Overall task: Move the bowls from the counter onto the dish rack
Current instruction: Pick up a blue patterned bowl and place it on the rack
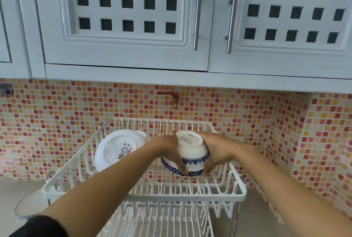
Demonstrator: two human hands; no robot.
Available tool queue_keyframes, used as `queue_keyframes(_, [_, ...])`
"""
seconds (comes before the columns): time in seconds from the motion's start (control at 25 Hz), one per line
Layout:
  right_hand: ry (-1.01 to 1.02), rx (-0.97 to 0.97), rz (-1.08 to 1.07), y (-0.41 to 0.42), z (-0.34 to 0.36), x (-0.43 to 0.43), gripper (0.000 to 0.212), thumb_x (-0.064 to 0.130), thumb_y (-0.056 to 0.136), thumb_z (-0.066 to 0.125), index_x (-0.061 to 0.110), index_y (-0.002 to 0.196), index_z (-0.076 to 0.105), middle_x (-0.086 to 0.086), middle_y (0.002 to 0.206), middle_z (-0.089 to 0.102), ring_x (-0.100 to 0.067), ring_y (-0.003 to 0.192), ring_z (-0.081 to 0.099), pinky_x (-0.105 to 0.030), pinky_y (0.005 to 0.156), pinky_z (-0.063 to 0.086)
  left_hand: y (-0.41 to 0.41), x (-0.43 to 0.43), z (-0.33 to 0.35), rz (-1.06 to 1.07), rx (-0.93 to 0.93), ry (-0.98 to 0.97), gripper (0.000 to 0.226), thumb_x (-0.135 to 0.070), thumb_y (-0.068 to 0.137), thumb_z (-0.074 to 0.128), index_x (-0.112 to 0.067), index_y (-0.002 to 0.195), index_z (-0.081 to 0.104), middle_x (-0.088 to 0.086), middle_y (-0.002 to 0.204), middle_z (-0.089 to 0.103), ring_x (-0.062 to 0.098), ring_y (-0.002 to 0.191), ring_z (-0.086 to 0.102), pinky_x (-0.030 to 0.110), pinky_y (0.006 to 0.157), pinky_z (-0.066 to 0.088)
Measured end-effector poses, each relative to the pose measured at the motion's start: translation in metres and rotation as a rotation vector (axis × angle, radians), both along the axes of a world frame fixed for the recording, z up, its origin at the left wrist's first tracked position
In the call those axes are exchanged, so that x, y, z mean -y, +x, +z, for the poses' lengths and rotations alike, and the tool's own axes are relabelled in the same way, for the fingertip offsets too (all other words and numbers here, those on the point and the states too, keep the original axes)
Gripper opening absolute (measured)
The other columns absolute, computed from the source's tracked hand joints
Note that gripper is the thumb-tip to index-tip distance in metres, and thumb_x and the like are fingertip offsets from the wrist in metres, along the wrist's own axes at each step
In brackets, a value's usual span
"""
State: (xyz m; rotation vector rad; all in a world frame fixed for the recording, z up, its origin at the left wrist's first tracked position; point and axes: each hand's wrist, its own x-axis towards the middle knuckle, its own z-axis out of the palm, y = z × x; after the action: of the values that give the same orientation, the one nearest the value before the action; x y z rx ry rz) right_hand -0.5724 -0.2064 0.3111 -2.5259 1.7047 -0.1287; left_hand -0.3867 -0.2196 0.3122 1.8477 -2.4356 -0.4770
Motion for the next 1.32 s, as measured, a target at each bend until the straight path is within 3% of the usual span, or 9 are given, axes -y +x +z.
queue_keyframes(0.12, [0.017,-0.072,-0.004,0.004,-0.003,0.002,0.112,0.051,0.043,0.087,0.033,0.136,0.028,0.01,0.132,0.046,-0.015,0.118,0.046,-0.032,0.096,0.042,-0.002,0.001,-0.008,0.014,0.034,0.021,0.122,-0.047,0.058,0.086,-0.007,0.147,0.013,0.008,0.146,0.042,0.029,0.131,0.043,0.035,0.104,0.042])
queue_keyframes(0.36, [-0.023,-0.211,-0.027,0.006,-0.015,0.01,0.132,0.067,0.042,0.08,0.024,0.146,0.011,0.002,0.145,0.04,-0.021,0.124,0.048,-0.038,0.094,0.046,0.001,-0.001,-0.012,0.016,0.052,0.009,0.12,-0.042,0.062,0.085,-0.005,0.148,0.01,0.009,0.147,0.04,0.028,0.132,0.043,0.034,0.104,0.043])
queue_keyframes(0.56, [-0.065,-0.209,-0.03,0.005,-0.019,0.009,0.135,0.07,0.042,0.077,0.024,0.148,0.007,0.003,0.152,0.032,-0.02,0.132,0.042,-0.04,0.101,0.044,-0.008,-0.015,-0.012,-0.033,0.143,-0.074,0.119,-0.038,0.071,0.079,-0.002,0.151,-0.003,0.018,0.159,0.006,0.033,0.144,0.022,0.037,0.113,0.031])
queue_keyframes(0.72, [-0.061,-0.233,-0.044,0.008,-0.016,0.005,0.135,0.071,0.045,0.076,0.022,0.149,0.004,0.002,0.155,0.025,-0.02,0.136,0.036,-0.041,0.106,0.04,-0.009,-0.02,-0.008,-0.057,0.196,-0.076,0.115,-0.037,0.074,0.076,-0.001,0.151,-0.002,0.019,0.159,0.004,0.033,0.146,0.015,0.036,0.115,0.026])
queue_keyframes(0.88, [-0.081,-0.29,-0.034,0.013,-0.011,-0.004,0.132,0.067,0.053,0.076,0.018,0.15,0.001,0.001,0.159,0.011,-0.021,0.144,0.021,-0.039,0.115,0.028,-0.006,-0.025,-0.007,-0.081,0.206,-0.09,0.117,-0.039,0.075,0.075,-0.004,0.151,-0.006,0.017,0.16,-0.011,0.034,0.149,0.002,0.041,0.119,0.021])
queue_keyframes(1.0, [-0.118,-0.324,-0.043,0.015,-0.005,-0.016,0.124,0.063,0.061,0.074,0.016,0.15,0.002,-0.001,0.16,0.002,-0.022,0.147,0.007,-0.039,0.12,0.012,-0.002,-0.036,-0.004,-0.133,0.183,-0.147,0.104,-0.037,0.086,0.065,-0.003,0.15,-0.01,0.015,0.16,-0.013,0.031,0.149,-0.007,0.041,0.121,0.012])
queue_keyframes(1.16, [-0.143,-0.264,-0.12,0.025,0.009,-0.038,0.111,0.066,0.075,0.057,0.015,0.15,-0.006,-0.002,0.158,-0.015,-0.02,0.147,-0.008,-0.043,0.121,0.004,0.014,-0.055,0.013,-0.136,0.073,-0.315,0.075,-0.02,0.099,0.043,-0.004,0.15,-0.009,0.014,0.16,-0.01,0.028,0.149,-0.005,0.039,0.12,0.008])
queue_keyframes(1.32, [-0.309,-0.158,-0.154,0.076,0.023,-0.067,0.093,0.069,0.084,0.026,0.014,0.149,-0.011,-0.004,0.157,-0.019,-0.018,0.147,-0.01,-0.039,0.119,-0.001,0.061,-0.077,0.033,-0.08,-0.067,-0.49,0.065,-0.008,0.099,0.036,-0.006,0.151,-0.003,0.01,0.161,-0.004,0.026,0.15,-0.003,0.04,0.12,0.007])
